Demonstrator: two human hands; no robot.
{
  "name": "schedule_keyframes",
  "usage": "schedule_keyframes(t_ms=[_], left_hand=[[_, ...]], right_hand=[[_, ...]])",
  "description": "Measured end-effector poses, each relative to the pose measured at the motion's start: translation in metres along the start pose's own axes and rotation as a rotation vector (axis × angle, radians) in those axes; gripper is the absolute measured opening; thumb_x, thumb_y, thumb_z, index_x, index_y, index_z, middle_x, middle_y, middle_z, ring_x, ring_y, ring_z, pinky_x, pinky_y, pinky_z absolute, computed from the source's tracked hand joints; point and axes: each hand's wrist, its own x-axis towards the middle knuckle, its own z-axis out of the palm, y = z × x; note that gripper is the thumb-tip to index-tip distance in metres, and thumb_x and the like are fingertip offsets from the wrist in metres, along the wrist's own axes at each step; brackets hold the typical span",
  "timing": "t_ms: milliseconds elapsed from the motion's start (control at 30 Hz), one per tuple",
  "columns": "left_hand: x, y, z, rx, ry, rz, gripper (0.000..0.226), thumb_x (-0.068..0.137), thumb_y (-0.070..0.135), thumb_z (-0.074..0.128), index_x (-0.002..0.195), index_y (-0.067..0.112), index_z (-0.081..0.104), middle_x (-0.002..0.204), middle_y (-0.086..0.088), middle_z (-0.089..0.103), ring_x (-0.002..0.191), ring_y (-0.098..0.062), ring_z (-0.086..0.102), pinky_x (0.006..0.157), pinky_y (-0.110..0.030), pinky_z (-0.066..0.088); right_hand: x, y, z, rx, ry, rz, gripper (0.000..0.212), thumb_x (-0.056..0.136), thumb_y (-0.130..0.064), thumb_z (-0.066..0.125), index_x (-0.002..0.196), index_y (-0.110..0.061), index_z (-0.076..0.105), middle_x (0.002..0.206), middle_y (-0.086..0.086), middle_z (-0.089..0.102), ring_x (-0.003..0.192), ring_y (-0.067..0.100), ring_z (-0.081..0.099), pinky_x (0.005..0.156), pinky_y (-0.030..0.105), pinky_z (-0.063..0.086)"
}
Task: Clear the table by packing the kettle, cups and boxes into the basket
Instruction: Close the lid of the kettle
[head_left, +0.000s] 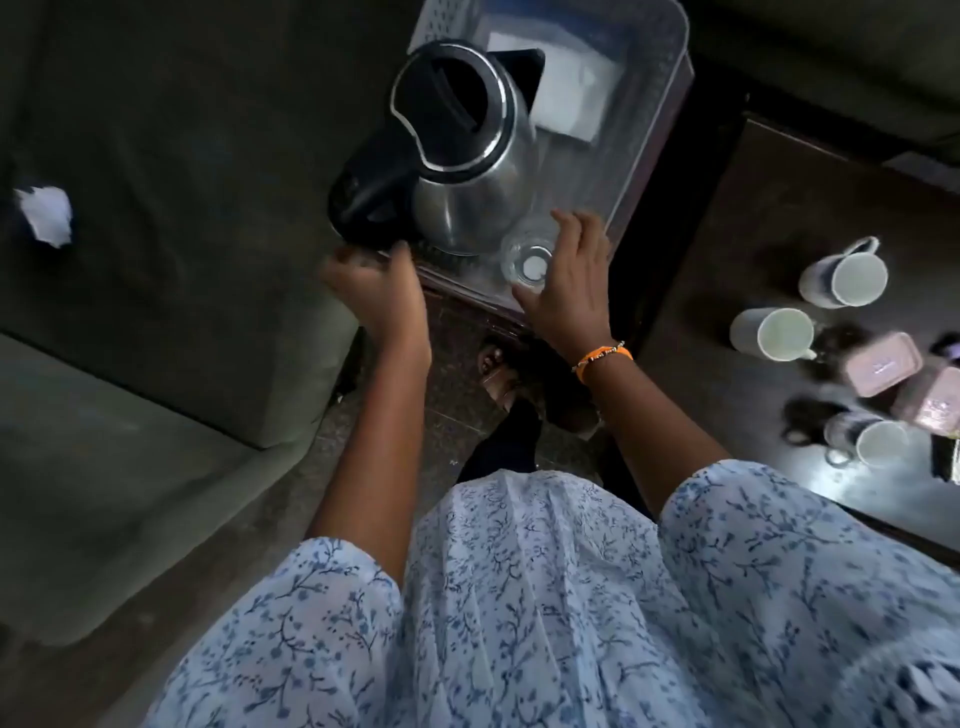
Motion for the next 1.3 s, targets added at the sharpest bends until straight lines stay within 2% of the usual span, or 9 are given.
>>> schedule_keyframes(t_ms=[233, 433, 567, 733, 833, 933, 1033, 1167, 1300], left_hand=[[0.049, 0.030, -0.012, 0.344, -0.417, 0.346, 0.028, 0.074, 0.009, 0.068, 0.092, 0.017, 0.049, 0.079, 0.015, 0.052, 0.071, 0.005, 0.050, 0.062, -0.003, 0.042], [0.076, 0.057, -0.012, 0.586, -0.816, 0.386, 0.034, 0.065, 0.024, 0.083, 0.092, 0.013, 0.065, 0.084, 0.000, 0.064, 0.073, -0.004, 0.057, 0.063, -0.014, 0.046], [0.054, 0.079, 0.003, 0.417, -0.781, 0.539, 0.029, 0.062, 0.023, 0.085, 0.079, 0.019, 0.062, 0.069, 0.010, 0.058, 0.055, 0.011, 0.049, 0.053, -0.008, 0.040], [0.024, 0.114, -0.002, 0.365, -0.767, 0.701, 0.039, 0.061, 0.027, 0.086, 0.089, 0.007, 0.068, 0.073, 0.007, 0.063, 0.055, 0.013, 0.051, 0.053, -0.007, 0.040], [-0.004, 0.131, -0.015, 0.296, -0.780, 0.787, 0.027, 0.062, 0.032, 0.084, 0.073, 0.025, 0.060, 0.059, 0.029, 0.060, 0.055, 0.016, 0.052, 0.051, -0.004, 0.038], [-0.040, 0.138, -0.024, 0.321, -0.787, 0.896, 0.035, 0.062, 0.043, 0.082, 0.067, 0.027, 0.052, 0.054, 0.028, 0.052, 0.052, 0.014, 0.049, 0.049, -0.003, 0.033], [-0.071, 0.127, -0.029, 0.343, -0.755, 0.895, 0.038, 0.058, 0.048, 0.082, 0.074, 0.025, 0.056, 0.064, 0.023, 0.052, 0.055, 0.015, 0.050, 0.052, -0.003, 0.033], [-0.111, 0.104, -0.039, 0.256, -0.760, 0.800, 0.039, 0.056, 0.049, 0.082, 0.077, 0.020, 0.065, 0.067, 0.013, 0.063, 0.060, -0.007, 0.063, 0.054, -0.025, 0.051], [-0.149, 0.086, -0.048, 0.305, -0.831, 0.819, 0.032, 0.057, 0.049, 0.081, 0.071, 0.025, 0.064, 0.060, 0.025, 0.059, 0.054, 0.008, 0.052, 0.050, -0.015, 0.041]], right_hand=[[0.009, -0.004, 0.004, 0.046, -0.054, 0.092, 0.088, 0.069, -0.024, 0.073, 0.139, -0.001, 0.025, 0.137, 0.018, 0.036, 0.128, 0.031, 0.037, 0.108, 0.038, 0.037], [0.003, -0.004, -0.003, 0.127, 0.071, 0.127, 0.085, 0.059, -0.025, 0.078, 0.131, -0.004, 0.037, 0.129, 0.013, 0.046, 0.119, 0.026, 0.048, 0.097, 0.025, 0.038], [-0.012, -0.007, -0.021, 0.192, 0.203, 0.087, 0.083, 0.056, -0.022, 0.077, 0.128, 0.000, 0.042, 0.124, 0.016, 0.050, 0.115, 0.027, 0.051, 0.098, 0.025, 0.040], [-0.038, -0.005, -0.057, 0.245, 0.365, 0.064, 0.081, 0.058, -0.023, 0.079, 0.126, 0.004, 0.044, 0.122, 0.017, 0.051, 0.114, 0.020, 0.049, 0.097, 0.002, 0.030], [-0.059, -0.002, -0.080, 0.277, 0.462, 0.066, 0.081, 0.058, -0.024, 0.079, 0.127, 0.003, 0.043, 0.125, 0.015, 0.048, 0.116, 0.016, 0.045, 0.101, 0.009, 0.035], [-0.080, 0.009, -0.100, 0.275, 0.523, 0.074, 0.082, 0.060, -0.033, 0.075, 0.127, 0.002, 0.043, 0.126, 0.015, 0.048, 0.117, 0.014, 0.041, 0.103, 0.008, 0.031], [-0.104, 0.030, -0.112, 0.236, 0.520, 0.113, 0.082, 0.058, -0.026, 0.079, 0.127, 0.003, 0.045, 0.128, 0.015, 0.049, 0.117, 0.011, 0.038, 0.102, 0.002, 0.024], [-0.138, 0.065, -0.122, 0.225, 0.523, 0.184, 0.083, 0.055, -0.015, 0.079, 0.128, 0.004, 0.043, 0.128, 0.016, 0.051, 0.119, 0.019, 0.045, 0.101, 0.000, 0.023], [-0.167, 0.100, -0.121, 0.217, 0.486, 0.249, 0.089, 0.054, -0.012, 0.080, 0.131, 0.006, 0.039, 0.127, 0.021, 0.049, 0.121, 0.031, 0.047, 0.102, 0.012, 0.027]])
